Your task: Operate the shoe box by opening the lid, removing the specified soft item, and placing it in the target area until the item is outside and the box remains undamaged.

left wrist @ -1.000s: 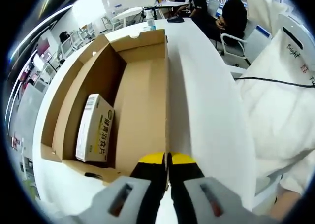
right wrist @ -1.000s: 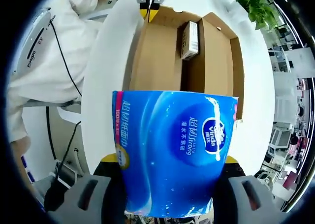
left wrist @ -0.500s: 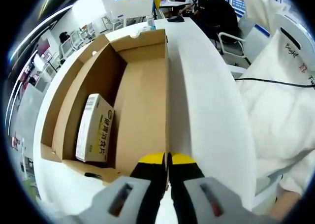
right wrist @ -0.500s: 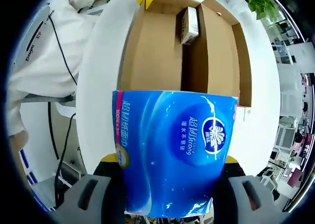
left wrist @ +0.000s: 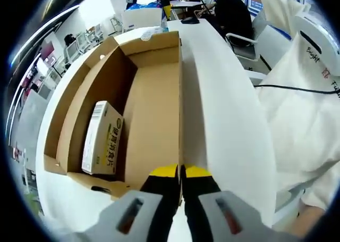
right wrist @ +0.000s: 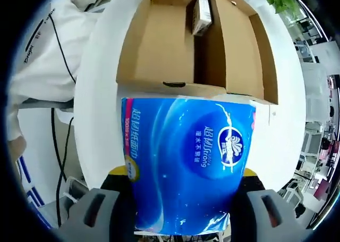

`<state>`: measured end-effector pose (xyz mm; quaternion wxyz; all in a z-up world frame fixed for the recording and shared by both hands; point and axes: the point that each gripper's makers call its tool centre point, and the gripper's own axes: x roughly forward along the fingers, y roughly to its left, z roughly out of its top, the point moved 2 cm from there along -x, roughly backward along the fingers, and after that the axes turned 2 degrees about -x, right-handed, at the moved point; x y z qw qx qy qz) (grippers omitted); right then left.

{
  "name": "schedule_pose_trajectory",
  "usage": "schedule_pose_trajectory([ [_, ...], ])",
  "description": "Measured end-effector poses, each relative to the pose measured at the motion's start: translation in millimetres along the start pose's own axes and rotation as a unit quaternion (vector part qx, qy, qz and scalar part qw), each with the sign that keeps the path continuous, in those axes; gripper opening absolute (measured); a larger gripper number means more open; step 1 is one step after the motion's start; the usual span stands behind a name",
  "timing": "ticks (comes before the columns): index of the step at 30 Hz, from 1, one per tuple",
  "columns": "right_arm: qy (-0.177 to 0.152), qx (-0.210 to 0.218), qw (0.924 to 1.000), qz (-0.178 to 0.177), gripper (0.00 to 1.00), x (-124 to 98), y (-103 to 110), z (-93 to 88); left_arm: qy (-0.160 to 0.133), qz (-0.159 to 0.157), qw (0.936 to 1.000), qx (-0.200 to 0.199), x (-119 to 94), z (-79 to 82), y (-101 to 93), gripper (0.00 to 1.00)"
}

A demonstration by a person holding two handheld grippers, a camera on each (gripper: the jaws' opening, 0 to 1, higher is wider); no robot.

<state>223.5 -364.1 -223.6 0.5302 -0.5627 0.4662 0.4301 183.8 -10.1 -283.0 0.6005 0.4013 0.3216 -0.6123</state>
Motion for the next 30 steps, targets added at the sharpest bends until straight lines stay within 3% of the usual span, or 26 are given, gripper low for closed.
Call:
schedule_pose_trajectory([
  [30, -0.001, 0.012, 0.9999, 0.005, 0.71, 32.5, 1.4, -7.6, 0.002, -0.002, 1.0, -0.003, 1.0, -0.1, -0.6, 0.01],
])
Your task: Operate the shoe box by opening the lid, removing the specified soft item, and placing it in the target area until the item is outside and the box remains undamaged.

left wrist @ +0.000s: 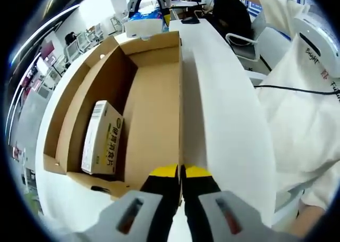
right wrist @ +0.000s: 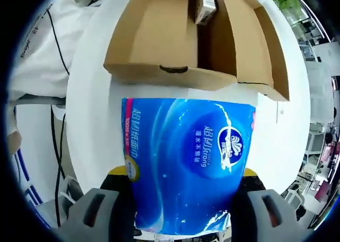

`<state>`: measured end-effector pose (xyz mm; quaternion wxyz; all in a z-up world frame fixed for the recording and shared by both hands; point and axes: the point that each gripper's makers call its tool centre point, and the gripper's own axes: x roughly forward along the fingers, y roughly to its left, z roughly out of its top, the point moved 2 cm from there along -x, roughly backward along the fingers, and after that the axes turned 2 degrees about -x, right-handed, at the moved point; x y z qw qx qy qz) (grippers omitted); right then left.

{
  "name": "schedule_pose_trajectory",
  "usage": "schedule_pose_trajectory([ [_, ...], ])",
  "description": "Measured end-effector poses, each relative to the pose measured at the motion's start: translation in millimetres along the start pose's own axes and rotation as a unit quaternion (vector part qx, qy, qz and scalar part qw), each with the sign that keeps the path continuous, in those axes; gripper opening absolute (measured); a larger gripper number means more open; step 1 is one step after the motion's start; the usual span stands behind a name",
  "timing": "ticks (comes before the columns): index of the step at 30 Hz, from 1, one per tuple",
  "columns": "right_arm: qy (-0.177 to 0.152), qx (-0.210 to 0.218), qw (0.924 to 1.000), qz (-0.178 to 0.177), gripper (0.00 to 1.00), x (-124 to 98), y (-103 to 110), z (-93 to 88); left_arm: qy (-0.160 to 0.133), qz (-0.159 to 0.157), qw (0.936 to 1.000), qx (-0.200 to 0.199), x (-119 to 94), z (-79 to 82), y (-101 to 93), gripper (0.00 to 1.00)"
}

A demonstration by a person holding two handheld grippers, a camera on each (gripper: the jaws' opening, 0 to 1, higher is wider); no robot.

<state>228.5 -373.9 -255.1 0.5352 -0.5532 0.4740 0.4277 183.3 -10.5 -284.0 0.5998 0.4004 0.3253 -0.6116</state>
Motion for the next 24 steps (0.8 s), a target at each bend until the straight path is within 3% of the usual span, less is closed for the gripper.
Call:
schedule_pose_trajectory([
  [24, 0.01, -0.018, 0.9997, -0.016, 0.75, 6.1, 1.7, -7.1, -0.001, 0.002, 1.0, 0.001, 0.4, 0.8, 0.8, 0.02],
])
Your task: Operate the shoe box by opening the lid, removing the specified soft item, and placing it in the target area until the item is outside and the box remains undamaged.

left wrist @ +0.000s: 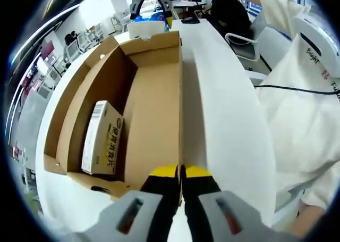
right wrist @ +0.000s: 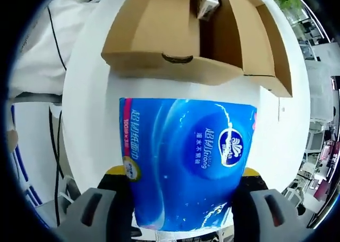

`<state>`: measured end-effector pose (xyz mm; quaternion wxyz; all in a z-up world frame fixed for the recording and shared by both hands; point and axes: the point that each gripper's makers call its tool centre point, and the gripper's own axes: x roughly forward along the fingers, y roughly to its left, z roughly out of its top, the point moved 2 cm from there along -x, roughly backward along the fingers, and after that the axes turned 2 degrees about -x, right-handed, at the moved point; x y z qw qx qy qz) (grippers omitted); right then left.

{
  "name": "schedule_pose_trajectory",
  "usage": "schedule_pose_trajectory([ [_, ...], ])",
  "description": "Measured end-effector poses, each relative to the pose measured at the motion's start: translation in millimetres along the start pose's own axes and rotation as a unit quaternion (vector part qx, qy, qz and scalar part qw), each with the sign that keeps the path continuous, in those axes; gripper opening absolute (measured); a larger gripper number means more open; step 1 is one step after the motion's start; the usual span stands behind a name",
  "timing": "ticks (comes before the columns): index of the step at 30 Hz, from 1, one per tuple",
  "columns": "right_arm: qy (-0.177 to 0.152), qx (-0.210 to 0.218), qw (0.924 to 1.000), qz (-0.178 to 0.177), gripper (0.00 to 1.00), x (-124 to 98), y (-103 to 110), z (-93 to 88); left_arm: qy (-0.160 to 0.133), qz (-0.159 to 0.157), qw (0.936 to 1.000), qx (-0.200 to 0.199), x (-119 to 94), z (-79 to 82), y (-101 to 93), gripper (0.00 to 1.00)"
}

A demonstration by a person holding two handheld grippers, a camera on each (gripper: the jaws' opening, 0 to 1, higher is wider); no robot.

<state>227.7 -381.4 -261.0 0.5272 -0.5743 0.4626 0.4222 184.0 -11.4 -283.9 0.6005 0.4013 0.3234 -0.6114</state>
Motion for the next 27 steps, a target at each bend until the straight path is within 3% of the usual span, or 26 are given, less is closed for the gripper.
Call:
schedule_pose_trajectory([
  [1, -0.011, -0.023, 0.9997, -0.003, 0.75, 0.2, -2.3, 3.0, -0.001, 0.001, 1.0, 0.001, -0.1, 0.0, 0.0, 0.02],
  [3, -0.007, 0.009, 0.9999, -0.01, 0.75, -2.3, -1.3, 0.8, -0.002, 0.002, 1.0, 0.002, -0.1, 0.0, -0.1, 0.02],
  [10, -0.019, 0.022, 0.9988, -0.04, 0.74, -23.0, -2.7, 0.3, -0.001, -0.001, 1.0, -0.002, 0.0, 0.3, -0.4, 0.02],
  [13, -0.042, 0.027, 0.9979, -0.042, 0.74, -34.5, 2.1, 5.6, -0.001, 0.001, 1.0, -0.007, 1.1, 0.3, -0.4, 0.02],
  [14, -0.045, 0.029, 0.9976, -0.044, 0.74, -39.8, 3.7, 6.5, 0.0, -0.003, 1.0, 0.002, 12.4, -3.0, -1.1, 0.02],
  [15, -0.048, 0.03, 0.9972, -0.05, 0.75, -44.9, 4.8, 7.6, 0.042, -0.008, 0.9985, 0.033, 7.6, -10.2, -1.2, 0.02],
  [16, -0.05, 0.031, 0.9967, -0.056, 0.74, -48.7, 5.0, 8.2, 0.028, -0.005, 0.9995, 0.012, 9.1, -5.2, -2.7, 0.02],
  [18, -0.065, 0.033, 0.9952, -0.066, 0.75, -57.8, 6.4, 12.9, 0.022, 0.001, 0.9996, 0.02, 8.0, -7.6, 0.0, 0.02],
  [19, -0.082, 0.037, 0.9937, -0.068, 0.75, -63.7, 7.4, 17.2, 0.017, -0.001, 0.9999, 0.0, 7.6, -6.0, 0.4, 0.02],
  [22, -0.117, 0.058, 0.9879, -0.084, 0.75, -77.8, 0.3, 25.2, 0.015, 0.004, 0.9998, 0.01, 5.5, -4.2, 1.9, 0.04],
  [24, -0.124, 0.057, 0.9866, -0.09, 0.75, -82.8, -3.5, 26.5, 0.011, 0.01, 0.9996, 0.023, 2.7, -1.7, 4.2, 0.06],
  [27, -0.15, 0.061, 0.9791, -0.123, 0.77, -96.2, -14.0, 34.9, -0.013, 0.008, 0.9998, 0.01, -2.9, 5.9, 6.8, 0.15],
])
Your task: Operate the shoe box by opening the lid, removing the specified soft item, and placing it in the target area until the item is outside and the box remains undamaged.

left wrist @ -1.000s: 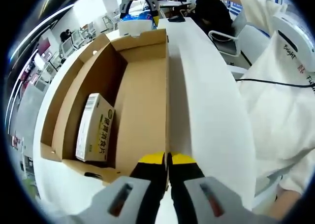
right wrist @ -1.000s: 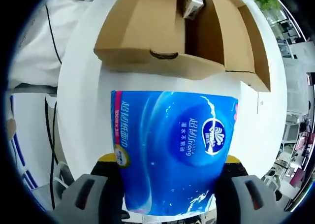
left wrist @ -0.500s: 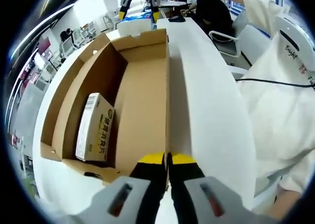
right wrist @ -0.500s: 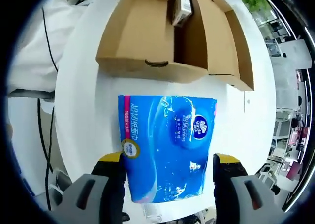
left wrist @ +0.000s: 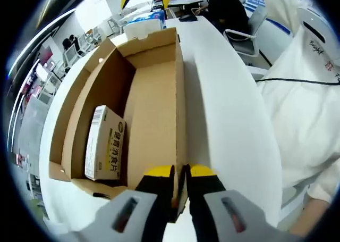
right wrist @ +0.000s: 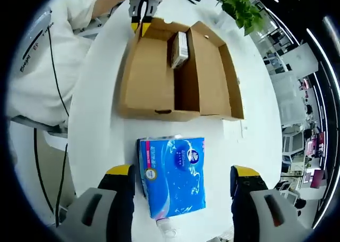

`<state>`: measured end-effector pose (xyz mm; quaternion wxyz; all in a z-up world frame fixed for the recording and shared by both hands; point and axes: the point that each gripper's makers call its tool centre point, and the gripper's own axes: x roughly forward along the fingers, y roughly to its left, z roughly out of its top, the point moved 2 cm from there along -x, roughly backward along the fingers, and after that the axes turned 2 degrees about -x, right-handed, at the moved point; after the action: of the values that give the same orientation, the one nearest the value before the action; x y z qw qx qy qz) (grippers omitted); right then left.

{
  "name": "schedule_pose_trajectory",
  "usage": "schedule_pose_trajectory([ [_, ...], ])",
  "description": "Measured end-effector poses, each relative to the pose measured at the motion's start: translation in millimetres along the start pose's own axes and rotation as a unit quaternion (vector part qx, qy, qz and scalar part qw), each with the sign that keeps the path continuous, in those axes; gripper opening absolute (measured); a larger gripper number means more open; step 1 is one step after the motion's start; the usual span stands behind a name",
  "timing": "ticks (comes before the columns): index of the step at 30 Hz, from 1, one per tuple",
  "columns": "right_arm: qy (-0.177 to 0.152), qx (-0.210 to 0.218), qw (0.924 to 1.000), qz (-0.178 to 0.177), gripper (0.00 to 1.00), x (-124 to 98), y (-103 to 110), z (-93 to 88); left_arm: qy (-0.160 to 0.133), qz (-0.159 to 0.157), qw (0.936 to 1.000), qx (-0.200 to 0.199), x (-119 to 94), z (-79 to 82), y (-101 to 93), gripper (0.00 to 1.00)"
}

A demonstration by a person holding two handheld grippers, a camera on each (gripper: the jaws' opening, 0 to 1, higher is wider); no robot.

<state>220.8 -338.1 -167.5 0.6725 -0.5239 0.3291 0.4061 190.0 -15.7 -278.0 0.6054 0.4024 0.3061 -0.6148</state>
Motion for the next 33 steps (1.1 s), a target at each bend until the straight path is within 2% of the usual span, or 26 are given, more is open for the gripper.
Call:
schedule_pose_trajectory([
  [2, -0.029, 0.013, 0.9993, -0.019, 0.77, -3.0, -5.9, 12.3, 0.002, -0.007, 0.9999, -0.011, -3.7, 3.0, -3.1, 0.16],
  [4, -0.061, 0.066, 0.9954, -0.033, 0.74, -6.5, -9.4, 25.6, 0.009, -0.004, 0.9999, -0.005, -4.8, 1.5, -2.5, 0.16],
  [5, -0.077, 0.084, 0.9927, -0.04, 0.71, -8.2, -10.8, 31.3, 0.014, 0.001, 0.9999, -0.004, -6.1, 1.1, -0.9, 0.16],
  [6, -0.102, 0.078, 0.9908, -0.043, 0.66, -11.1, -9.8, 39.1, 0.016, 0.001, 0.9999, -0.006, -6.9, 0.9, -1.4, 0.16],
  [7, -0.116, 0.072, 0.9896, -0.045, 0.63, -12.6, -8.6, 43.2, 0.031, -0.002, 0.9994, -0.013, -9.1, -2.6, -3.7, 0.16],
  [8, -0.135, 0.08, 0.9862, -0.054, 0.63, -13.2, -8.7, 47.1, 0.054, 0.001, 0.9985, -0.011, -11.6, -7.7, -4.8, 0.15],
  [9, -0.143, 0.088, 0.9844, -0.051, 0.65, -12.7, -6.9, 48.6, 0.063, 0.005, 0.998, -0.005, -12.6, -9.3, -4.6, 0.14],
  [13, -0.143, 0.087, 0.9838, -0.064, 0.66, -9.0, -7.2, 40.0, 0.062, 0.005, 0.998, -0.012, -14.1, -5.9, -6.2, 0.11],
  [15, -0.141, 0.099, 0.9823, -0.074, 0.65, -7.9, -9.3, 33.8, 0.063, 0.012, 0.9978, -0.013, -15.6, -6.0, -3.6, 0.06],
  [18, -0.134, 0.149, 0.9746, -0.099, 0.51, -8.5, -21.7, 18.5, 0.076, 0.011, 0.997, -0.012, -15.1, -8.9, -3.5, 0.04],
  [19, -0.14, 0.171, 0.9687, -0.113, 0.5, -9.3, -28.0, 14.7, 0.082, 0.01, 0.9965, -0.01, -14.6, -10.0, -4.5, 0.04],
  [20, -0.176, 0.205, 0.9568, -0.108, 0.51, -10.5, -30.8, 15.5, 0.088, 0.01, 0.9961, -0.004, -15.4, -11.6, -3.8, 0.04],
  [22, -0.21, 0.238, 0.9414, -0.113, 0.52, -14.4, -35.4, 16.3, 0.088, 0.01, 0.996, -0.01, -15.7, -11.8, -3.3, 0.04],
  [23, -0.25, 0.264, 0.9241, -0.116, 0.52, -20.2, -39.3, 20.4, 0.089, 0.007, 0.9959, -0.018, -14.9, -12.6, -3.4, 0.03],
  [25, -0.3, 0.305, 0.8953, -0.126, 0.53, -28.7, -45.1, 23.4, 0.086, 0.0, 0.9962, -0.013, -14.2, -12.9, -4.7, 0.02],
  [26, -0.312, 0.305, 0.89, -0.134, 0.54, -31.1, -49.1, 22.0, 0.087, 0.003, 0.9962, 0.007, -14.7, -13.0, -4.6, 0.02],
  [27, -0.321, 0.316, 0.8808, -0.145, 0.54, -33.1, -52.6, 20.6, 0.089, 0.019, 0.9953, 0.034, -15.0, -12.5, -5.1, 0.02],
  [28, -0.332, 0.326, 0.8722, -0.149, 0.54, -34.4, -54.2, 20.8, 0.096, 0.022, 0.9948, 0.025, -14.5, -12.7, -7.8, 0.02],
  [29, -0.352, 0.351, 0.8551, -0.147, 0.56, -35.4, -55.8, 22.5, 0.098, 0.021, 0.9949, 0.008, -14.1, -10.6, -8.8, 0.02],
  [30, -0.355, 0.358, 0.8512, -0.146, 0.59, -35.0, -55.9, 22.9, 0.097, 0.021, 0.9951, 0.005, -14.0, -10.0, -9.3, 0.02],
  [31, -0.361, 0.378, 0.8391, -0.15, 0.61, -33.5, -57.2, 22.6, 0.087, 0.019, 0.996, -0.008, -13.5, -9.7, -11.4, 0.02],
  [33, -0.374, 0.385, 0.8308, -0.147, 0.62, -28.7, -53.2, 28.9, 0.081, 0.038, 0.9955, -0.033, -14.3, -10.5, -10.5, 0.03],
])
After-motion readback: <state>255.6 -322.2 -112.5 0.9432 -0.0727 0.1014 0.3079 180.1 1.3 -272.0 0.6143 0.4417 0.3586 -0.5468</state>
